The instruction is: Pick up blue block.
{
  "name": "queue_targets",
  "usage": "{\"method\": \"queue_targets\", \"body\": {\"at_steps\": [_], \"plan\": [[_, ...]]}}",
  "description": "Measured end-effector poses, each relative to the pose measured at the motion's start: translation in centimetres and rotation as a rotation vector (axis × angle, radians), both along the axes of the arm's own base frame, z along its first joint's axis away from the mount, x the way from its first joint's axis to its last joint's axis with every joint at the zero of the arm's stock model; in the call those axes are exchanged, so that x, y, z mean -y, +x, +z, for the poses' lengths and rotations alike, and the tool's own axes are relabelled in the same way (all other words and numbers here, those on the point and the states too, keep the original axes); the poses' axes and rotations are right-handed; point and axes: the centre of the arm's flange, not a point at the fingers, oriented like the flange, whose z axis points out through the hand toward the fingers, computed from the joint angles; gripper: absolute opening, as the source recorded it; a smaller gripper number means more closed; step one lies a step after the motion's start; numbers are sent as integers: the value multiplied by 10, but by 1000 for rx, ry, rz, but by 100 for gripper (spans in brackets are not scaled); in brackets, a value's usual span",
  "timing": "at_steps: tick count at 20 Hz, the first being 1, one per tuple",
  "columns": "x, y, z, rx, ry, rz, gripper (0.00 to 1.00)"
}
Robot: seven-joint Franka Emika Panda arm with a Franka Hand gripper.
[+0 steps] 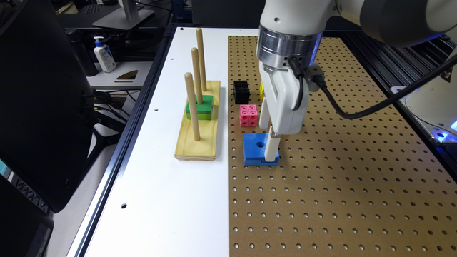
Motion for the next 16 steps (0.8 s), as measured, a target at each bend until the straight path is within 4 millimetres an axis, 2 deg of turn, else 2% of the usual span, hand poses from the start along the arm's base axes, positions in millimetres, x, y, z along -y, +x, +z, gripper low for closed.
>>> {"method": "queue_targets", "body": {"at_steps": [8, 16], "plan": [[0, 8, 3, 11, 5, -5, 100], [1, 9, -10, -7, 5, -8, 100]]}}
